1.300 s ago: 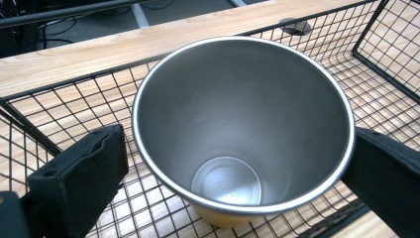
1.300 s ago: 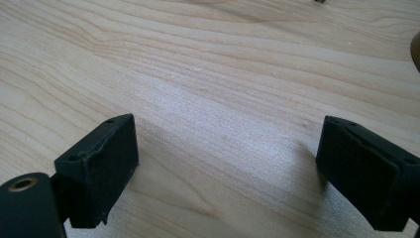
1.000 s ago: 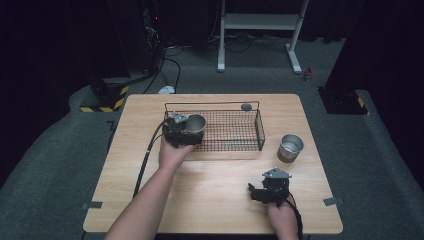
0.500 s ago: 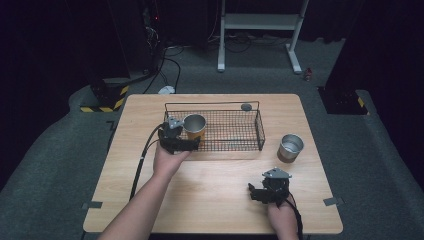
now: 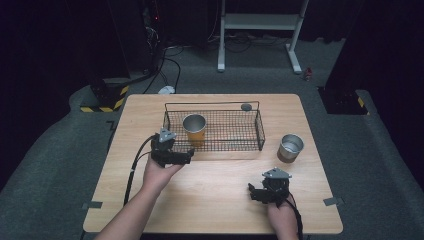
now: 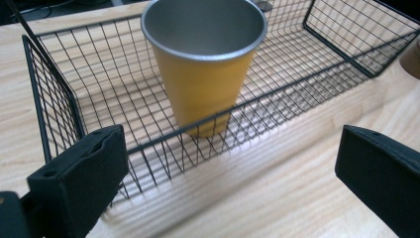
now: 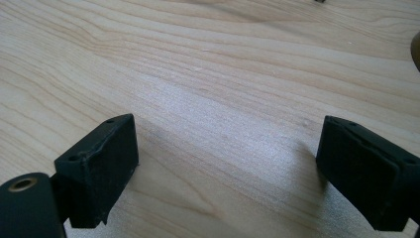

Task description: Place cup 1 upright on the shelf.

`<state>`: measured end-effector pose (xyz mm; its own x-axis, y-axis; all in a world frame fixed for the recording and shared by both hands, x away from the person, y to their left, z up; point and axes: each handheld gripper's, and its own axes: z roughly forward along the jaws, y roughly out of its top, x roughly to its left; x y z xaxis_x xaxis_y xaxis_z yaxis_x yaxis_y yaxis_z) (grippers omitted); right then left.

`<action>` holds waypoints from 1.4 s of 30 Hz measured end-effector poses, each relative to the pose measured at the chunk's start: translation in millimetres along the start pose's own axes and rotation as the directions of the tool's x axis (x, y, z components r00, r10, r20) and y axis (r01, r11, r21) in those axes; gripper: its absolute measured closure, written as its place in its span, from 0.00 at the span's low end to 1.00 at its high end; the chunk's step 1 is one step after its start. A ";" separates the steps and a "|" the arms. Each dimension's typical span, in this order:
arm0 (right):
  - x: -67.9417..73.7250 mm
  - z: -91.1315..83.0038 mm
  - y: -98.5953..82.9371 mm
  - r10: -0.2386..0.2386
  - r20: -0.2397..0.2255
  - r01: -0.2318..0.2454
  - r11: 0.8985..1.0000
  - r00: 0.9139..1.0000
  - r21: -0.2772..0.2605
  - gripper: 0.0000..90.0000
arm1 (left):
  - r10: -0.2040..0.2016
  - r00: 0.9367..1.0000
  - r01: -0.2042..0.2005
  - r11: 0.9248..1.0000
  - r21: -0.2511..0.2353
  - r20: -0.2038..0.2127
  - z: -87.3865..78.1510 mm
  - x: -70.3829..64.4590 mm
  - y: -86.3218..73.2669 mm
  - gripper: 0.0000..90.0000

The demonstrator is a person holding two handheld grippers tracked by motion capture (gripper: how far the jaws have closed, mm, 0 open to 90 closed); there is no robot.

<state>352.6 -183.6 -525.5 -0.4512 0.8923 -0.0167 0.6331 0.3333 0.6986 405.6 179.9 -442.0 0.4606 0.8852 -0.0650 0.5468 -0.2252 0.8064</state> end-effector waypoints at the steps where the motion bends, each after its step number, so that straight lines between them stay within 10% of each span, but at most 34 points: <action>1: 0.0 0.0 0.0 0.000 0.000 0.000 1.000 1.000 0.000 0.10 | 0.001 1.000 -0.001 1.000 0.002 0.002 -1.4 -0.4 -1.6 0.01; 20: -0.1 -0.1 0.1 0.000 0.000 0.000 1.000 1.000 0.002 0.10 | 0.031 0.995 -0.033 0.999 0.023 0.090 -35.0 6.7 -63.1 0.02; 33: 0.0 -0.3 -0.2 0.002 -0.002 -0.002 1.000 1.000 0.001 0.10 | 0.059 0.997 -0.063 0.994 0.093 0.046 -31.6 34.0 -107.3 0.04; 42: -1.8 -3.2 -3.1 0.011 0.011 -0.011 1.000 1.000 0.001 0.10 | 0.169 0.986 -0.166 0.976 0.141 -0.007 -27.1 30.5 -122.5 0.03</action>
<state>349.4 -187.2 -525.3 -0.4372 0.8992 -0.0164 0.6388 0.3233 0.6982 333.6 245.6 -526.8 0.5414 0.8373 0.0760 0.5555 -0.4241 0.7153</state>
